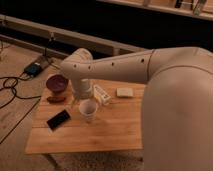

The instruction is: Place the eraser on the white sponge

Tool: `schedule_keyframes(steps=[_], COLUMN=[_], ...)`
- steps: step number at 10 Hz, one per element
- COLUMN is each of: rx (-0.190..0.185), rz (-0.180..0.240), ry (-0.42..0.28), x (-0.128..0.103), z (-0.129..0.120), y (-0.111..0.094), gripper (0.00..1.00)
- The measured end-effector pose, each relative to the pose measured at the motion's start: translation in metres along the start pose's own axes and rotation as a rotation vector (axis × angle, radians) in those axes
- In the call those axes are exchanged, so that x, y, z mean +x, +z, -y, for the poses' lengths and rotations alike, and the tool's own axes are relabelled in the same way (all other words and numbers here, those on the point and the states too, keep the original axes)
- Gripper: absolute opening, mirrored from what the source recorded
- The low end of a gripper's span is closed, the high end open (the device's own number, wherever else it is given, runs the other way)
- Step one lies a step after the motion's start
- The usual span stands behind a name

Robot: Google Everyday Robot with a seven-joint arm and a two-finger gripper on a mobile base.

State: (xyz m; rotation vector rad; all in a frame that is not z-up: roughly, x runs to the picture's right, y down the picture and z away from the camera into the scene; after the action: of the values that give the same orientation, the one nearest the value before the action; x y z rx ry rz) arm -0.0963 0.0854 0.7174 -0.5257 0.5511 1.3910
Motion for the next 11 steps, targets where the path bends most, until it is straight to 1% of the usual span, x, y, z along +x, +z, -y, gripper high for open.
schedule_keyframes(steps=[1,3,5,7,9,11], rx=[0.041,0.104,0.125,0.136,0.143,0.151], rz=[-0.001,0.007,0.001,-0.036,-0.1,-0.172], ry=[-0.012,-0.034,-0.071,-0.181,-0.342,-0.517], x=[-0.002,-0.008,-0.01,-0.006,0.001,0.006], z=[-0.005,-0.024,-0.042,-0.064,-0.081,-0.089], y=[0.007,0.021,0.033,0.047,0.052,0.054], gripper=[0.8,0.8,0.8,0.8,0.8,0.8])
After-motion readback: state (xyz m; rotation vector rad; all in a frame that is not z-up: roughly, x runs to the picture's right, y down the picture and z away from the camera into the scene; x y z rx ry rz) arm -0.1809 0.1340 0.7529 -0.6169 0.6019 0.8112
